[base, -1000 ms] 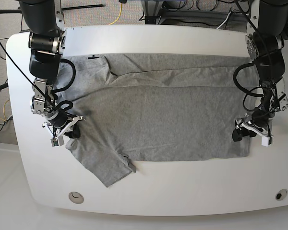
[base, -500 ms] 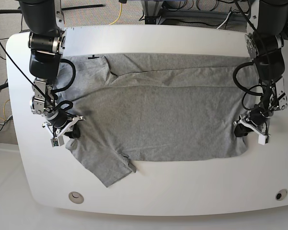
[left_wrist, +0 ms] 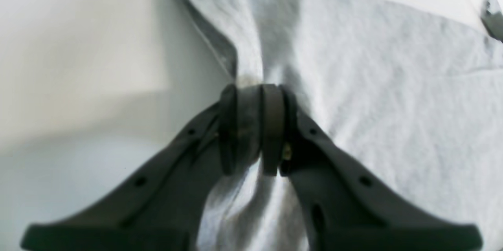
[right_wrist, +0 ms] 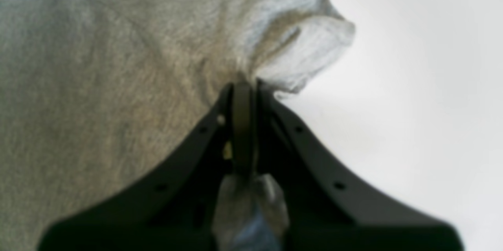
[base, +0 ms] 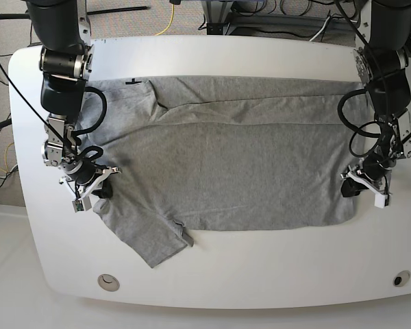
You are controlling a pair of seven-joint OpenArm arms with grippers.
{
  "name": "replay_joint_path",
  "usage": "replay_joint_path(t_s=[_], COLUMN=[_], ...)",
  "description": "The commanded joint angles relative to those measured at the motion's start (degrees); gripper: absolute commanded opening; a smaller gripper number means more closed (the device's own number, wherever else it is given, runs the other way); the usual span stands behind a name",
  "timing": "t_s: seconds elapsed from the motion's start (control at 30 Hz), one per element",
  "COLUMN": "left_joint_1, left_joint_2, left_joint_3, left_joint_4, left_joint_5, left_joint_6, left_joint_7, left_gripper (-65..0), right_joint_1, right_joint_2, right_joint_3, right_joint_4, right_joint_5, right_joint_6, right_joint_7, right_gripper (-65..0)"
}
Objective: Fold the T-shirt properly
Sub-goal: 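Lift the hem edge with both grippers and pull the shirt taut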
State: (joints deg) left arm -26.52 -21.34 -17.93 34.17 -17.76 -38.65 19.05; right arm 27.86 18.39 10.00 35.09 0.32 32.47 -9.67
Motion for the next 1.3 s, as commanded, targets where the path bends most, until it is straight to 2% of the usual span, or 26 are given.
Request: replay_joint_path(t_s=[0.0, 0.2, 0.47, 0.77, 1.07, 1.27], left_joint_1=[-1.8, -1.8, -1.8, -1.7, 1.2, 2.5], left_joint_2=[-0.9, -2.3, -2.5, -2.6, -2.6, -2.5], left_joint_3=[-0.1, -0.1, -0.2, -0.3, -0.5, -0.2], left_joint_4=[3.3, 6.8, 12.4, 14.3, 14.3, 14.3], left_joint_5=[-1.1, -1.1, -1.1, -1.2, -1.4, -1.2], left_joint_6=[-0.7, -0.7, -0.7, -0.8, -0.8, -0.6], left_joint_7=[-0.9, 2.7, 6.8, 11.4, 11.2, 9.0], left_gripper=[-57.1, -57.1, -57.1, -57.1, -57.1, -57.1], right_joint_1=[0.2, -2.2, -6.8, -11.5, -14.9, -15.9], right_joint_2=[0.9, 1.5, 1.3, 1.3, 1.3, 0.3], right_joint_3=[-0.2, 0.2, 6.4, 8.2, 8.2, 8.1], right_joint_4=[1.2, 9.3, 24.1, 36.2, 45.7, 46.7], right_joint_5=[-1.9, -1.9, -1.9, -1.9, -1.9, -2.4], right_joint_6=[-0.7, -0.7, -0.7, -0.7, -0.7, -0.7], right_joint_7=[-3.7, -8.9, -17.6, -24.0, -30.5, -30.8], right_gripper=[-65.0, -65.0, -65.0, -65.0, -65.0, -65.0])
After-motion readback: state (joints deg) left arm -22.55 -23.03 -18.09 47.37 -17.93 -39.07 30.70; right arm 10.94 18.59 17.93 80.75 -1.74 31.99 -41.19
